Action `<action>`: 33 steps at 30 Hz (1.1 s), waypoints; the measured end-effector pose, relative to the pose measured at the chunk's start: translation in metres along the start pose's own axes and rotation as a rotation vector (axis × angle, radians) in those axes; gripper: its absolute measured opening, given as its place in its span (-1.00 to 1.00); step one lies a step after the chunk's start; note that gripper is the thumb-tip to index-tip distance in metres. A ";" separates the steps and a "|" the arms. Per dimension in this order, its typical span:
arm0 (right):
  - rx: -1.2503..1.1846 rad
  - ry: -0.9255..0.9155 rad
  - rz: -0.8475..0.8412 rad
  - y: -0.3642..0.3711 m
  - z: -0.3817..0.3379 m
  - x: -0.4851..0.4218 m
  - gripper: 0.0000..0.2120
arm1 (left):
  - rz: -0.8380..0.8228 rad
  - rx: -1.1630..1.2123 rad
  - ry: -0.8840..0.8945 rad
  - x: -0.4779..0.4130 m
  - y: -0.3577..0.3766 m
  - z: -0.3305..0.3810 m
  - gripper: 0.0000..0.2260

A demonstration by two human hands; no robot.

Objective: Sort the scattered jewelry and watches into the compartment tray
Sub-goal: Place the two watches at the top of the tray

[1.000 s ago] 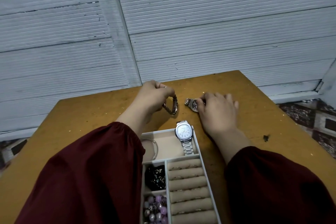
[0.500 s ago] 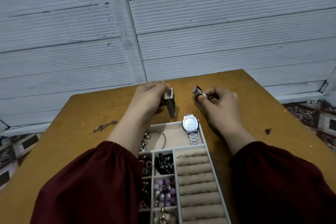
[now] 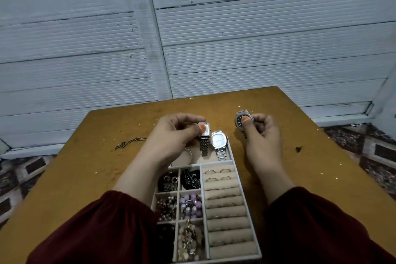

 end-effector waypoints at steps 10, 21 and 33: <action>0.034 0.006 0.003 0.002 0.005 0.004 -0.89 | -0.060 0.048 -0.173 -0.002 0.011 -0.018 -0.90; 0.050 -0.003 0.019 0.004 0.009 -0.002 -0.87 | 0.033 -0.193 -0.123 -0.015 0.011 -0.023 -0.90; 0.093 0.022 0.049 0.005 0.013 -0.006 -0.88 | 0.114 -0.382 -0.050 -0.023 0.014 -0.030 -0.86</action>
Point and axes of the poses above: each hand's wrist, its own x-axis away from the middle knuckle, its own y-axis out of the palm, z = x × y, the point moved 2 cm from there along -x, towards the middle knuckle, and after that the axes turned 4 degrees about -y, right-handed, at the moved point
